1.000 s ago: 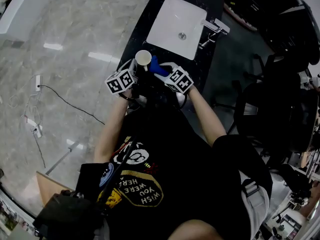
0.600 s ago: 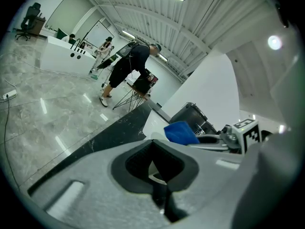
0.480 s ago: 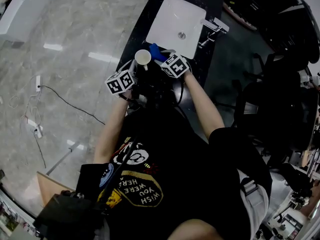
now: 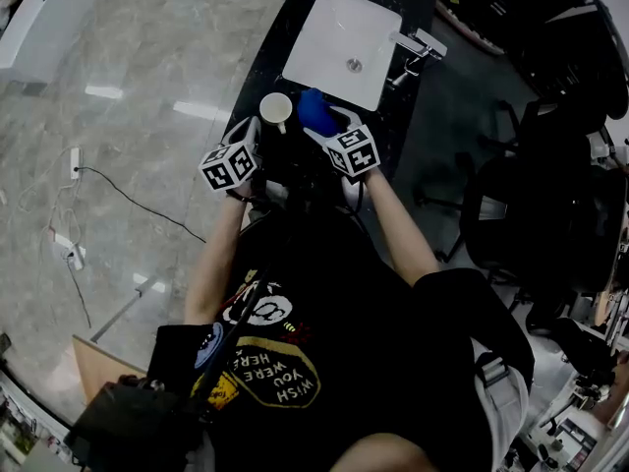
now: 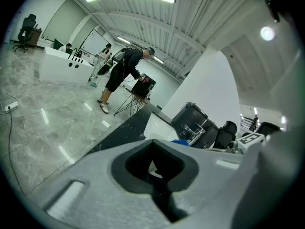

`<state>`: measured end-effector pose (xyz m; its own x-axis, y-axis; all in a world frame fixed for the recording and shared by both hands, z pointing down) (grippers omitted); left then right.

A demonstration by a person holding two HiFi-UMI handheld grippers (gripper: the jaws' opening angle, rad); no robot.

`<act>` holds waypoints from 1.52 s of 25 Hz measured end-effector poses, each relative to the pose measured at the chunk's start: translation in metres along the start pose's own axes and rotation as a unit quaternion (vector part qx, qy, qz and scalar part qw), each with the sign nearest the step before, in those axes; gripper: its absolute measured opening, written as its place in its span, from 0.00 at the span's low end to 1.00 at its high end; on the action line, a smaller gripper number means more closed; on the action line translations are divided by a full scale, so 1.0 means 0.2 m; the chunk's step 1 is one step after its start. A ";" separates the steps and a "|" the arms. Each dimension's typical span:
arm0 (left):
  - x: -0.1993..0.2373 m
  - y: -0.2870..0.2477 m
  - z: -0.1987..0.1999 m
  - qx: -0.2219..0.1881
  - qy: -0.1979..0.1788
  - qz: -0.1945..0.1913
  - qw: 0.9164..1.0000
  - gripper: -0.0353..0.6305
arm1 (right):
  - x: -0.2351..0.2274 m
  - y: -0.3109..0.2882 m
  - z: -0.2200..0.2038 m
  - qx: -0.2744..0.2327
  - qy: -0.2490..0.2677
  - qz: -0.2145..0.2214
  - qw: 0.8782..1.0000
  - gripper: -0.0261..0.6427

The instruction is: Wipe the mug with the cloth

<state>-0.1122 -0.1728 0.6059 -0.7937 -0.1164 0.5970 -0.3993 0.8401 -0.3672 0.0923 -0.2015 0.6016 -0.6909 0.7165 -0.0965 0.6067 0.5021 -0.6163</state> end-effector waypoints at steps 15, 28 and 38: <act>-0.34 0.46 0.00 -0.089 -0.180 0.049 0.978 0.06 | 0.10 0.46 -0.01 -0.166 -0.052 -0.067 0.982 0.04; -0.57 0.78 -0.17 -0.056 -0.312 0.014 0.948 0.06 | 0.42 0.72 -0.10 -0.179 -0.074 -0.084 0.977 0.04; -0.56 1.06 -0.25 -0.087 -0.275 0.005 0.957 0.06 | 0.69 0.84 -0.20 -0.186 -0.053 -0.087 0.977 0.04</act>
<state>-0.0849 0.0440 0.4962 -0.9379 -0.3288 0.1102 -0.3456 0.9124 -0.2191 0.1157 0.0010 0.5163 -0.8206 0.5612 -0.1079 0.5646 0.7668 -0.3052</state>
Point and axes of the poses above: the fingertips, and each gripper's own axes: y backward along the fingers, x to its left, z out of its top, the point moved 6 cm from there along y, backward along the fingers, and after that the axes turned 2 degrees about -x, right-handed, at the moved point
